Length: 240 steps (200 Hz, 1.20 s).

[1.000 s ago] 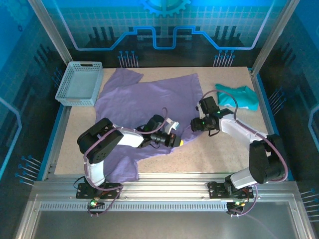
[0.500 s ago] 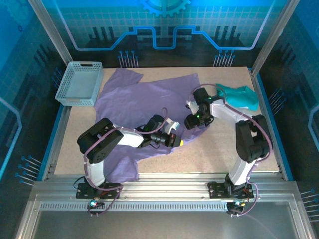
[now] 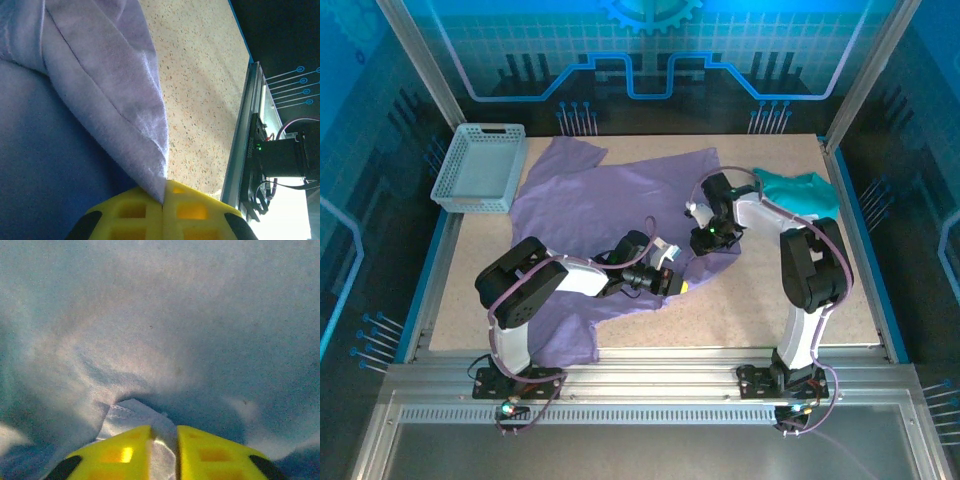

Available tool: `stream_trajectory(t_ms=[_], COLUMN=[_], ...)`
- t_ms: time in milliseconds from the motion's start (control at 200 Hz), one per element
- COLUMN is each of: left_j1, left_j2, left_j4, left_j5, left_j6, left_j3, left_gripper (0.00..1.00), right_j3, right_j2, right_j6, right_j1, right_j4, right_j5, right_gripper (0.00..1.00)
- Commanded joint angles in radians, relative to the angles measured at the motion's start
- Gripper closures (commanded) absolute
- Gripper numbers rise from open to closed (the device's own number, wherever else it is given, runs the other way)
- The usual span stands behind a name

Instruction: Fold the inside-out t-shirt

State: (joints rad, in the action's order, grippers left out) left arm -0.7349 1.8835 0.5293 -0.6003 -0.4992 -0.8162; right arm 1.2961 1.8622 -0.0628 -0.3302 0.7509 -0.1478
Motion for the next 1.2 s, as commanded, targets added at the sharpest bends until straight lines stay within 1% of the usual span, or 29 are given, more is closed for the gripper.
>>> stream_trajectory(t_ms=[0, 85, 160, 250, 330, 460, 560, 680, 705, 750, 805, 835, 885, 950, 1010, 1050, 1100, 1195], left_j1=[0.007, 0.007, 0.008, 0.007, 0.004, -0.008, -0.020, -0.020, -0.021, -0.020, -0.021, -0.022, -0.023, -0.027, -0.031, -0.032, -0.034, -0.035], left_j2=[0.007, 0.007, 0.006, 0.007, 0.006, 0.000, 0.005, 0.014, 0.014, 0.013, 0.012, 0.014, 0.015, 0.016, 0.013, 0.012, 0.011, 0.015], left_j4=[0.014, 0.015, 0.012, 0.010, -0.003, -0.055, -0.106, -0.116, -0.120, -0.128, -0.136, -0.139, -0.145, -0.160, -0.166, -0.166, -0.166, -0.160], left_j5=[-0.033, -0.035, -0.035, -0.036, -0.037, -0.022, -0.001, -0.002, -0.003, -0.005, -0.009, -0.010, -0.012, -0.015, -0.012, -0.012, -0.010, -0.009], left_j6=[-0.004, -0.001, 0.001, 0.006, 0.023, 0.085, 0.123, 0.127, 0.128, 0.131, 0.133, 0.134, 0.136, 0.139, 0.141, 0.139, 0.137, 0.135], left_j3=[-0.008, -0.008, -0.008, -0.009, -0.012, -0.025, -0.047, -0.059, -0.061, -0.063, -0.061, -0.063, -0.064, -0.070, -0.074, -0.074, -0.074, -0.074], left_gripper=[1.00, 1.00, 1.00, 1.00, 1.00, 1.00, 1.00, 1.00, 1.00, 1.00, 1.00, 1.00, 1.00, 1.00, 1.00, 1.00, 1.00, 1.00], right_j3=[0.016, 0.001, -0.019, -0.053, -0.105, -0.254, -0.391, -0.567, -0.597, -0.640, -0.664, -0.665, -0.648, -0.608, -0.567, -0.541, -0.511, -0.474], right_j2=[-0.016, -0.041, -0.068, -0.107, -0.154, -0.293, -0.413, -0.517, -0.531, -0.562, -0.604, -0.633, -0.681, -0.740, -0.767, -0.764, -0.740, -0.661], right_j6=[0.022, 0.051, 0.075, 0.119, 0.155, 0.220, 0.293, 0.387, 0.404, 0.427, 0.434, 0.435, 0.431, 0.425, 0.402, 0.385, 0.367, 0.364], right_j1=[0.050, 0.085, 0.116, 0.168, 0.224, 0.322, 0.356, 0.360, 0.360, 0.356, 0.332, 0.312, 0.257, 0.150, 0.047, -0.004, -0.048, -0.096], right_j4=[0.023, 0.012, -0.003, -0.022, -0.047, -0.135, -0.190, -0.216, -0.212, -0.198, -0.170, -0.156, -0.142, -0.131, -0.125, -0.111, -0.089, -0.047], right_j5=[-0.030, -0.037, -0.046, -0.075, -0.162, -0.383, -0.465, -0.482, -0.472, -0.425, -0.330, -0.257, -0.136, 0.027, 0.167, 0.246, 0.300, 0.331], right_gripper=[0.88, 0.93, 1.00, 1.00, 1.00, 1.00, 1.00, 1.00, 1.00, 0.96, 0.89, 0.84, 0.75, 0.65, 0.60, 0.57, 0.55, 0.54])
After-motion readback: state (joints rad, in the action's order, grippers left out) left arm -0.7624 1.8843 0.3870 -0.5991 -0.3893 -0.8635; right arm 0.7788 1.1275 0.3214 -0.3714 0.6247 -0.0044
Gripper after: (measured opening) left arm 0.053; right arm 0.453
